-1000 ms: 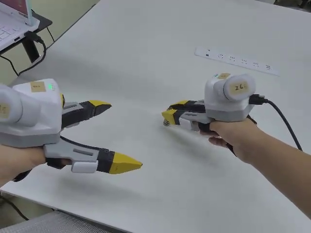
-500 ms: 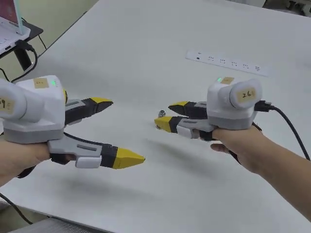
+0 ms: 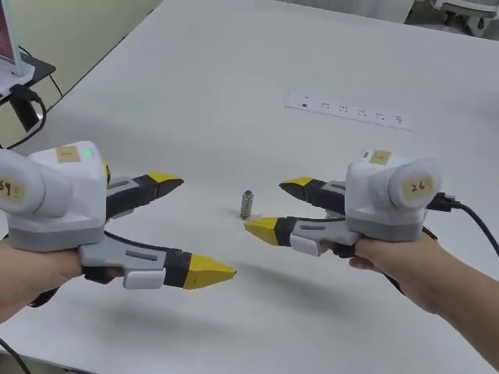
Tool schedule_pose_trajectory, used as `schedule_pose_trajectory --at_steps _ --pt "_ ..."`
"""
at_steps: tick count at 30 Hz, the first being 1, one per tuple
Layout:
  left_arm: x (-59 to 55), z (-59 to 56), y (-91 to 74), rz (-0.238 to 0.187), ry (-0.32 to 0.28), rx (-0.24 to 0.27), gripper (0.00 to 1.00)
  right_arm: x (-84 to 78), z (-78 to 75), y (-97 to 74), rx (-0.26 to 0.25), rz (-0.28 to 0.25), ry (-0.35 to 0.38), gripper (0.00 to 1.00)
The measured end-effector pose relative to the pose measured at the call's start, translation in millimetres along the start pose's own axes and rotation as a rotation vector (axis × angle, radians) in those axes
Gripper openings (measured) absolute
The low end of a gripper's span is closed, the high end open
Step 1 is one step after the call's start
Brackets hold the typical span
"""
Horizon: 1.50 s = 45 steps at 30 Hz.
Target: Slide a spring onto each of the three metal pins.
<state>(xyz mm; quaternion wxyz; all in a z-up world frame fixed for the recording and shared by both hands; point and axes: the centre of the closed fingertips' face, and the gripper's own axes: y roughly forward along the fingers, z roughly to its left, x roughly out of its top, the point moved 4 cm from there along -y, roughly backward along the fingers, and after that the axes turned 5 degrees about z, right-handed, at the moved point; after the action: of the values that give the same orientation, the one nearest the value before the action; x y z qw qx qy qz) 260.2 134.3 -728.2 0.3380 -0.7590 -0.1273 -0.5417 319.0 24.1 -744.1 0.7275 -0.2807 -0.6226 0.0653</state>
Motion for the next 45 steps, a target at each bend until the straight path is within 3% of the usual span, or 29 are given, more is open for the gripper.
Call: schedule_pose_trajectory --at_steps 13,22,30,45 --pt "2.7 -10.5 7.1 0.01 0.015 -0.027 0.97 -16.9 1.5 -32.6 -0.05 -0.04 0.041 0.73" --pt "2.5 -16.1 10.6 0.017 0.034 -0.036 0.98 -27.7 11.8 -51.6 -0.072 -0.064 0.043 0.97" --pt "4.1 -19.6 11.4 0.016 0.042 -0.045 0.98 -35.4 0.3 -74.5 -0.139 -0.1 0.106 0.99" --pt "0.7 -20.4 8.8 0.016 0.041 -0.029 0.98 -60.3 -2.2 -121.3 -0.219 -0.143 0.181 0.99"
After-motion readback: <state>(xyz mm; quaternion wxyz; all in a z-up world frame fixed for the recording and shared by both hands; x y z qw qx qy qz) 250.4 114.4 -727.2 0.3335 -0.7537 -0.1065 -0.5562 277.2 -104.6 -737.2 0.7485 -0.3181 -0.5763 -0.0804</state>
